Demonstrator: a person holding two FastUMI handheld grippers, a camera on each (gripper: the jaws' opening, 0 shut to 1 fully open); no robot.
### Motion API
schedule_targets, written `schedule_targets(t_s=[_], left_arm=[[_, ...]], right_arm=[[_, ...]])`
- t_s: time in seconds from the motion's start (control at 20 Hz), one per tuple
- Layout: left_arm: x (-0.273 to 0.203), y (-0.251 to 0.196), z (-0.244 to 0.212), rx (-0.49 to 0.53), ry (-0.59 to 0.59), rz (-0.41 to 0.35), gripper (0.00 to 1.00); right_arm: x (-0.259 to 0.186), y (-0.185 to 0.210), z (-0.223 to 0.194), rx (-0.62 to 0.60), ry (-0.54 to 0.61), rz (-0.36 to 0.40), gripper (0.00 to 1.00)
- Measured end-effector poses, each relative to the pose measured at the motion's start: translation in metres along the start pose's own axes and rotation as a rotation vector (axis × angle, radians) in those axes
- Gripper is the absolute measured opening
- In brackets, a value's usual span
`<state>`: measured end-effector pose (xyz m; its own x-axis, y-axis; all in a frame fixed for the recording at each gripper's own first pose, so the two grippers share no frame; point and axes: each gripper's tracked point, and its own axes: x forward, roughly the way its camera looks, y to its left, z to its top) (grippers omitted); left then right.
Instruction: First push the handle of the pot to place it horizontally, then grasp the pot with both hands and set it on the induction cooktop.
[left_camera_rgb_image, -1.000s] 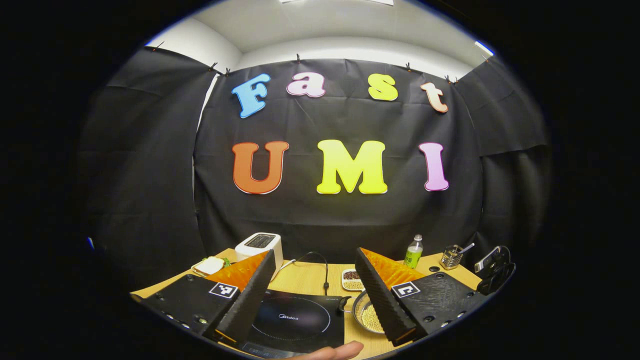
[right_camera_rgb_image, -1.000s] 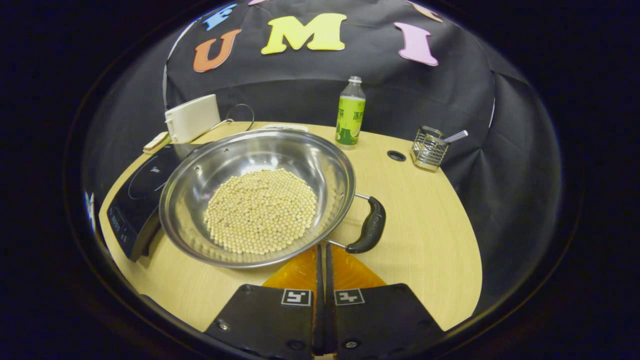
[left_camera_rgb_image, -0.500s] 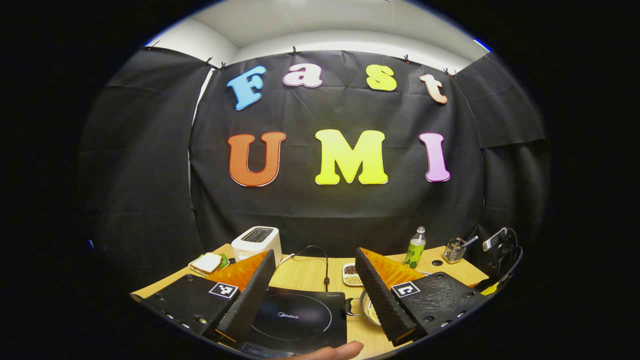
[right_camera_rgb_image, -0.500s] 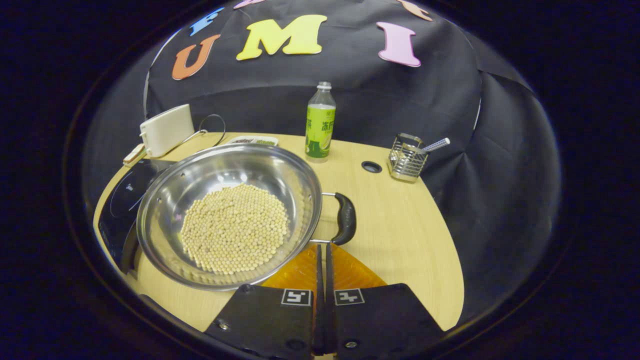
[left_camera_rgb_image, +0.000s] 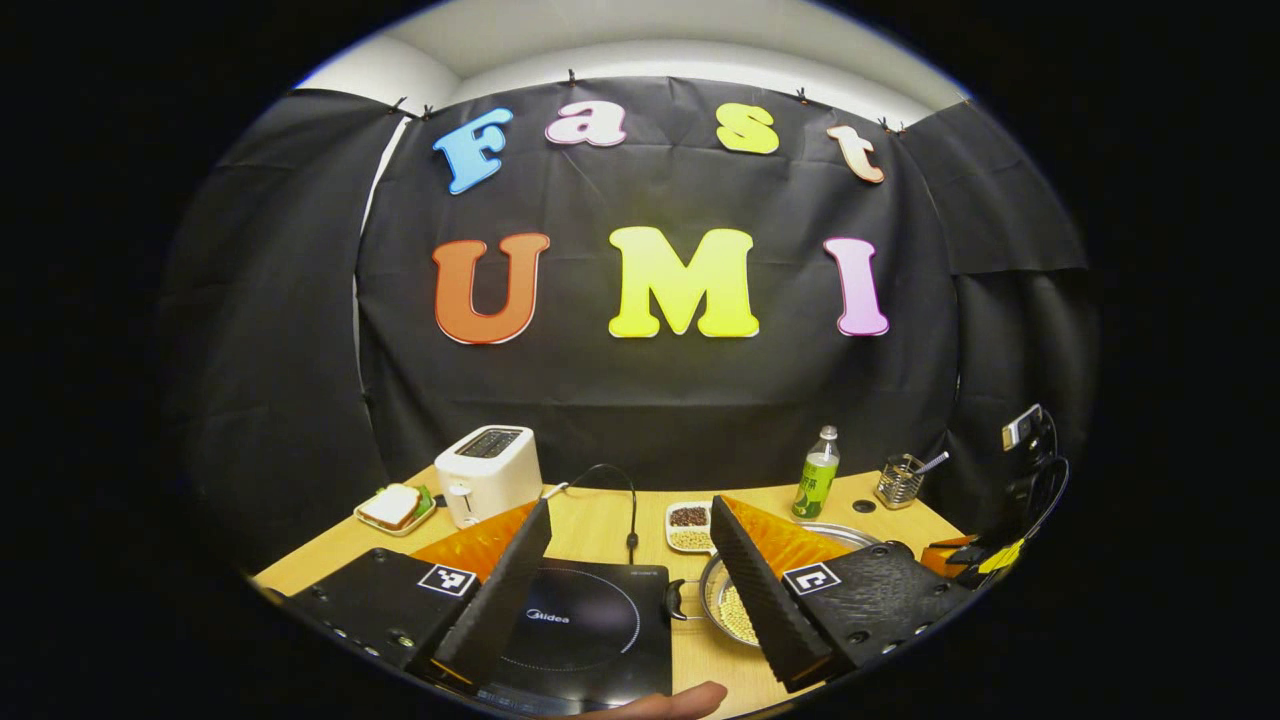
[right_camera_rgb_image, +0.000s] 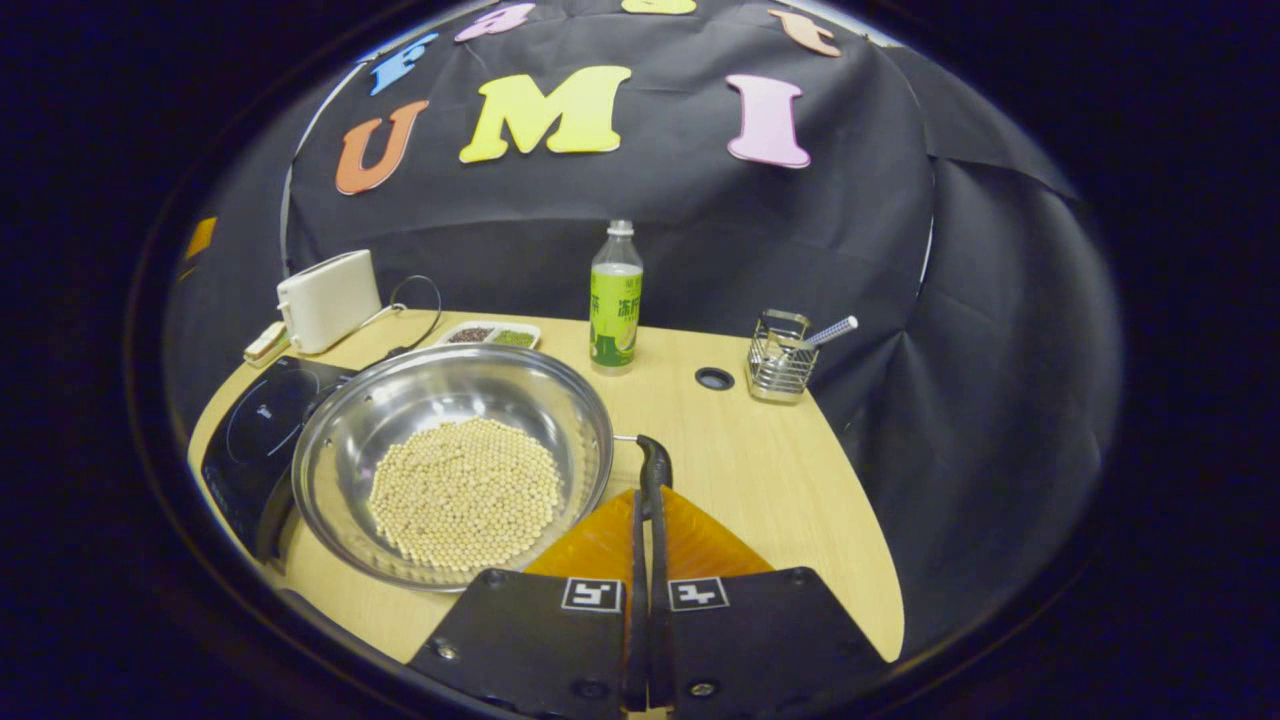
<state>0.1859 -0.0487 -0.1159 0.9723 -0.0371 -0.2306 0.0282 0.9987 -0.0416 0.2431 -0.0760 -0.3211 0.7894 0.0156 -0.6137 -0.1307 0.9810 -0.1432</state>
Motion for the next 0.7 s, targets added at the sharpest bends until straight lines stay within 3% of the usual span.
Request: schedule_targets(t_s=[0.2, 0.3, 0.4, 0.45, 0.55, 0.6, 0.7], left_arm=[[0.015, -0.019, -0.027, 0.001, 0.075, -0.033, 0.96], [0.023, -0.027, -0.042, -0.002, 0.116, -0.049, 0.96], [0.033, -0.036, -0.054, -0.007, 0.156, -0.066, 0.96], [0.037, -0.041, -0.061, -0.012, 0.174, -0.076, 0.96], [0.046, -0.051, -0.072, -0.022, 0.206, -0.097, 0.96], [0.052, -0.055, -0.079, -0.025, 0.222, -0.104, 0.96], [0.062, -0.061, -0.095, -0.035, 0.260, -0.113, 0.96]], right_arm=[[-0.010, 0.001, 0.020, 0.031, -0.051, 0.013, 0.05], [-0.015, 0.006, 0.029, 0.047, -0.079, 0.031, 0.16], [-0.015, 0.006, 0.036, 0.029, -0.096, 0.027, 0.33], [-0.014, 0.006, 0.039, 0.019, -0.105, 0.019, 0.53], [-0.011, 0.009, 0.044, 0.010, -0.109, 0.015, 0.76], [-0.008, 0.011, 0.046, 0.007, -0.110, 0.011, 0.82], [0.000, 0.013, 0.047, 0.008, -0.107, 0.006, 0.82]])
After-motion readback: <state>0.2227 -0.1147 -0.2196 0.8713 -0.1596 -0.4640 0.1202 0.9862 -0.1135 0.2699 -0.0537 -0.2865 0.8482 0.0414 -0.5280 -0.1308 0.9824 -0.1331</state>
